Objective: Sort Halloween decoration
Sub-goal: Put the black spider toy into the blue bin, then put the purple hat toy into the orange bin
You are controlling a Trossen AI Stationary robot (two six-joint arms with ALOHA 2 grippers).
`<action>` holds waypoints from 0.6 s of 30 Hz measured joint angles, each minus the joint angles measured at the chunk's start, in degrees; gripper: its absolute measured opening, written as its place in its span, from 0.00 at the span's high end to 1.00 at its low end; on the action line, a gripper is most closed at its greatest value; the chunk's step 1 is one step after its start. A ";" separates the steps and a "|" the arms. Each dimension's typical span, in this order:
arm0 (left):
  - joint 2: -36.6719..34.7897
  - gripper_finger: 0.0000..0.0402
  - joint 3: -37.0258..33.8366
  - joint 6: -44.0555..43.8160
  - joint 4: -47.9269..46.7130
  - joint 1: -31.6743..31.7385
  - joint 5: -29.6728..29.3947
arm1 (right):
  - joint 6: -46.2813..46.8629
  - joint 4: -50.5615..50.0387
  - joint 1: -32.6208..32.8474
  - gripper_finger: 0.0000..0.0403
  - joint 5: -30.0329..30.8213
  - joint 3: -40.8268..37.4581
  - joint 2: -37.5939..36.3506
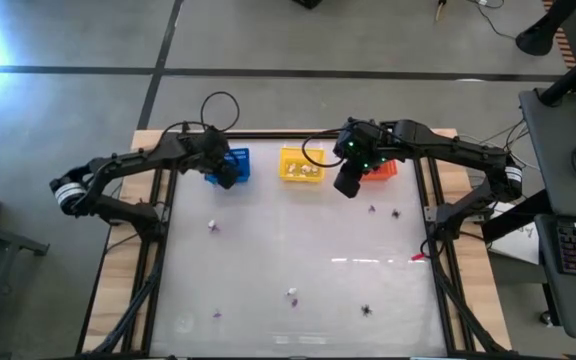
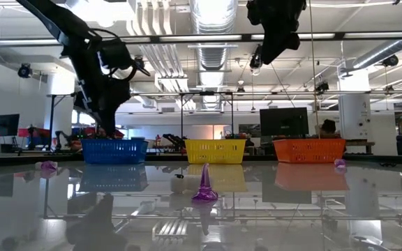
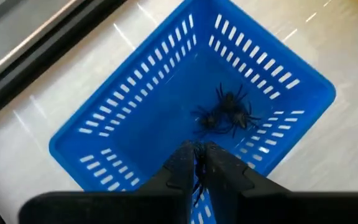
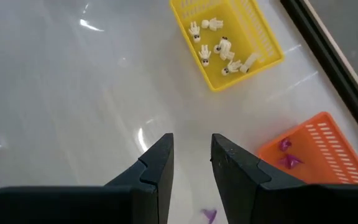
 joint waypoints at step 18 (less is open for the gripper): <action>1.75 0.73 17.24 7.89 -19.42 0.00 -0.05 | 6.26 -7.67 0.02 0.76 0.98 0.00 0.00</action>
